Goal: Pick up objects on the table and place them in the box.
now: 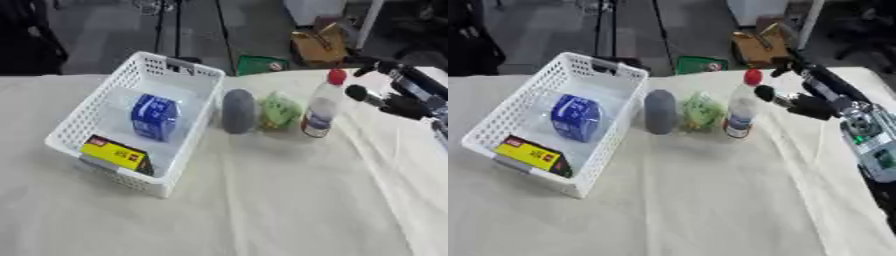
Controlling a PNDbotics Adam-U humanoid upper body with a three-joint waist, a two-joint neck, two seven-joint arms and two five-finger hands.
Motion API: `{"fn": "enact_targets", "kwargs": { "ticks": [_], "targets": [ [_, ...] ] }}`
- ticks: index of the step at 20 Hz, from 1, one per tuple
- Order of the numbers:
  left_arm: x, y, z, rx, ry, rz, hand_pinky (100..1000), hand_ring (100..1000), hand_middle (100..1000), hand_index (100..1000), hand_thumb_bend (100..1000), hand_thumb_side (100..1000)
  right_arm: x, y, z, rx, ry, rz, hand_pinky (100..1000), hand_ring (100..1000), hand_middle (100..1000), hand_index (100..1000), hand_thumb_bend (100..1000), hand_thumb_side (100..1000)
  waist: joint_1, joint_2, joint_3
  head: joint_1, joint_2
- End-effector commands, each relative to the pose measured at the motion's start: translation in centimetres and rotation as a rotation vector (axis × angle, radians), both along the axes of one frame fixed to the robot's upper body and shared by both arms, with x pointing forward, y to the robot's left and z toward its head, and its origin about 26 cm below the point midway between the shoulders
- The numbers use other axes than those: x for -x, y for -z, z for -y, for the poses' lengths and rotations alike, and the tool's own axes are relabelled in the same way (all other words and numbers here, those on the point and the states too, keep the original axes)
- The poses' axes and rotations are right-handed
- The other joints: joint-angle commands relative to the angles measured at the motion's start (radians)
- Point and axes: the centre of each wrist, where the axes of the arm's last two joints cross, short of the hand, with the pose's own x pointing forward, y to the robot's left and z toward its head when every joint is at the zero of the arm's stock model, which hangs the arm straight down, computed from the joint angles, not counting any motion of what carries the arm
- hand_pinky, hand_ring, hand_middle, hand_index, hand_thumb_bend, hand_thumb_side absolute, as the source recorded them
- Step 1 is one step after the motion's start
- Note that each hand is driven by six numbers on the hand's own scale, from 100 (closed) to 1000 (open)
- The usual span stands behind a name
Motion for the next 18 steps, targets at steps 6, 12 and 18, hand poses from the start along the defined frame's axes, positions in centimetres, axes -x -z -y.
{"fn": "enact_targets", "kwargs": {
  "ticks": [6,12,18],
  "targets": [
    [0.2,-0.8,0.2,-0.018,0.006,0.027,714,680,770,738,100,681,0.0,-0.5,-0.6,-0.013,0.017,0.057,998,1000,797,1000,751,990,0.002,-0.011,0.004,-0.008,-0.018],
    [0.1,-0.8,0.3,-0.018,0.010,0.027,715,680,770,738,100,681,-0.6,0.2,-1.5,0.011,0.021,0.041,1000,1000,810,1000,755,989,0.003,-0.008,0.011,-0.012,-0.022],
    [0.1,-0.8,0.3,-0.019,0.013,0.027,715,681,771,738,100,681,-1.1,0.6,-1.9,0.025,0.026,0.039,1000,1000,814,1000,756,993,0.004,-0.005,0.015,-0.014,-0.025]
  ]
}}
